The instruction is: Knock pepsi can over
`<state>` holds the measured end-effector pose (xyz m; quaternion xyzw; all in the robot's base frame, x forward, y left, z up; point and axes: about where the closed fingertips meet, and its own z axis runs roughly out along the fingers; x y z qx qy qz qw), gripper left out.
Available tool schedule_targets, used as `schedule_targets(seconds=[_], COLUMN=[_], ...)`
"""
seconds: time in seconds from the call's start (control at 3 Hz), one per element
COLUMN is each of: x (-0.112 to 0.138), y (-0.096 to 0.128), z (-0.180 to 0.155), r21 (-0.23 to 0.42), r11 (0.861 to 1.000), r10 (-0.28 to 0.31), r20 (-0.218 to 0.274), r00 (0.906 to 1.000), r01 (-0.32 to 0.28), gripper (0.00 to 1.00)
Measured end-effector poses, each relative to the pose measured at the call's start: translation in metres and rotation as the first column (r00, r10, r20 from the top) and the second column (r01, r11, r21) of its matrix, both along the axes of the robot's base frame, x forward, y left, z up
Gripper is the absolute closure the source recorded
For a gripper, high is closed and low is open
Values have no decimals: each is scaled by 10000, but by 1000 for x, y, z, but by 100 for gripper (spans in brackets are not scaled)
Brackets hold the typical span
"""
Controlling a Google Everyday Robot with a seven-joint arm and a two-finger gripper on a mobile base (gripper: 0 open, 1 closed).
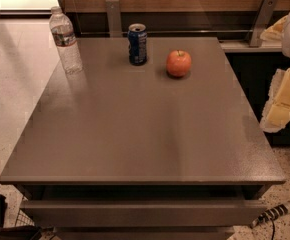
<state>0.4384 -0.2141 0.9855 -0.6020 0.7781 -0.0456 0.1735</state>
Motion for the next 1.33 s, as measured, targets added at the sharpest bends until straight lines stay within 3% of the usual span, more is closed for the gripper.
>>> schedule_targets(seconds=[0.67, 1.0, 1.33], x=[10, 28, 70], y=[8, 22, 46], z=[1, 2, -5], r21=[-9, 540, 2454], r11=[9998, 9974, 9689], r10=[-180, -525, -816], r20=[285, 890, 1907], r00=[9994, 9946, 9783], r01=[181, 478, 330], gripper=[0, 0, 0])
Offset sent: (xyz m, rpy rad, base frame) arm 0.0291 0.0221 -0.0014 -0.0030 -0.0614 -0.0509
